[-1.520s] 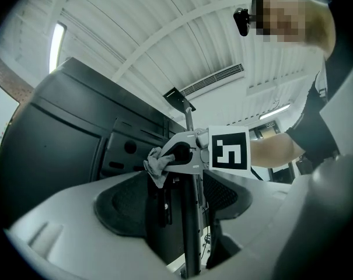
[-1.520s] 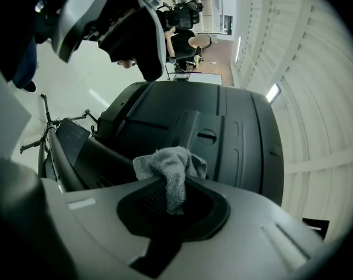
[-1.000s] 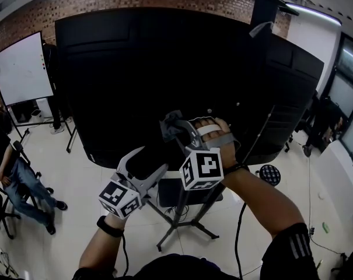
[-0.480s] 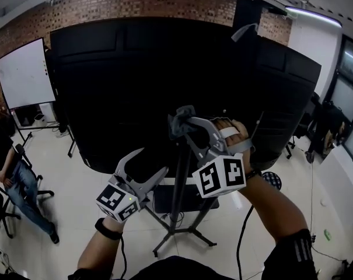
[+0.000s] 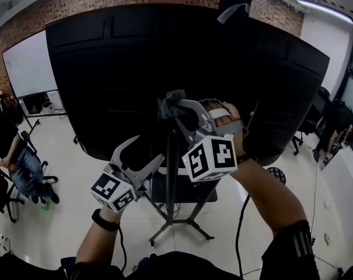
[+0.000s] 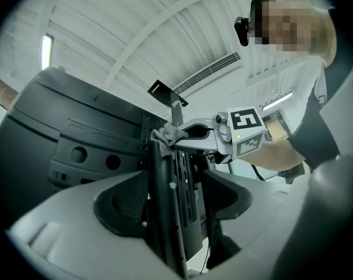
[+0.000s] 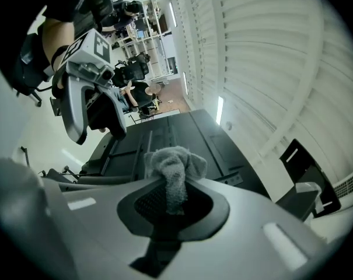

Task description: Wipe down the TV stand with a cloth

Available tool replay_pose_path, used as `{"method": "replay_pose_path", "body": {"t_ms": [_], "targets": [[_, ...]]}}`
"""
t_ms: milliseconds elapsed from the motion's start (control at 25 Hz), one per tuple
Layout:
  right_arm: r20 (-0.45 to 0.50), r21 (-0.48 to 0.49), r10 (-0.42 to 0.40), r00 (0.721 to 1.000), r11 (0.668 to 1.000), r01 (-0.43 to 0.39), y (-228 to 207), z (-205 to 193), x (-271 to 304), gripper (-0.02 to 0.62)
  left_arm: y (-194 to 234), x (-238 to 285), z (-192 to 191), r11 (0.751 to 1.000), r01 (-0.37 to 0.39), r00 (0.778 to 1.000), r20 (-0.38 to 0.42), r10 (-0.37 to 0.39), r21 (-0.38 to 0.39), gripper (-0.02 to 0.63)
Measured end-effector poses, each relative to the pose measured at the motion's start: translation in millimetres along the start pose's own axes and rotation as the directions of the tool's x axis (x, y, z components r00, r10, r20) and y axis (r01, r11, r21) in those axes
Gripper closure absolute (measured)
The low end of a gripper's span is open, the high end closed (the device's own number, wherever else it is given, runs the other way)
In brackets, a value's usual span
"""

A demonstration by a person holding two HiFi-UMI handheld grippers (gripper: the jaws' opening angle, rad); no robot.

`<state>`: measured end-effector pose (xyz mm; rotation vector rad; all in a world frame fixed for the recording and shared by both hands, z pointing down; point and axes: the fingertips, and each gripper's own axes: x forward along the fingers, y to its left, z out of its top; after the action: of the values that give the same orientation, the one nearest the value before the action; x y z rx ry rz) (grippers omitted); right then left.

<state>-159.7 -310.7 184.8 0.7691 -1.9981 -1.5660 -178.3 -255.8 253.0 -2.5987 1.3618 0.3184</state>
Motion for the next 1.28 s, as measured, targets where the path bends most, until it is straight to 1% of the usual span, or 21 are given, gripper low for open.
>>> {"method": "replay_pose_path", "body": {"t_ms": [120, 240, 480, 680, 840, 1040, 1280], "targets": [[0.031, -0.033, 0.002, 1.0, 0.999, 0.0, 13.4, -2.9, -4.5, 0.557, -5.6, 0.3, -9.5, 0.999, -0.041, 0.999, -0.019, 0.041, 0.002, 0.284], [0.052, -0.035, 0.057, 0.997, 0.998, -0.055, 36.8, -9.2, -2.6, 0.557, -13.9, -1.1, -20.2, 0.997, -0.078, 0.996, -0.043, 0.078, 0.001, 0.284], [0.104, -0.029, 0.101, 0.989, 0.995, -0.098, 71.7, -19.1, -1.4, 0.557, -28.7, -4.3, -43.1, 0.99, -0.139, 0.987, -0.077, 0.138, -0.009, 0.284], [0.117, -0.004, 0.096, 0.989, 0.995, -0.096, 85.2, -23.3, -3.0, 0.56, -36.0, -14.3, -60.6, 0.986, -0.165, 0.98, -0.115, 0.163, -0.009, 0.284], [0.099, 0.021, 0.075, 0.992, 0.997, -0.077, 88.1, -22.5, -2.9, 0.558, -36.6, -23.2, -68.1, 0.988, -0.153, 0.98, -0.129, 0.149, -0.021, 0.284], [0.043, 0.038, 0.052, 0.998, 0.998, -0.053, 97.4, -21.8, -5.2, 0.558, -34.7, -35.3, -81.0, 0.994, -0.098, 0.986, -0.141, 0.091, -0.042, 0.284], [-0.071, 0.099, 0.122, 0.99, 0.988, -0.114, 151.6, -36.4, 5.3, 0.558, -40.2, -64.0, -106.0, 0.995, -0.024, 0.984, -0.179, 0.007, -0.095, 0.284]]}}
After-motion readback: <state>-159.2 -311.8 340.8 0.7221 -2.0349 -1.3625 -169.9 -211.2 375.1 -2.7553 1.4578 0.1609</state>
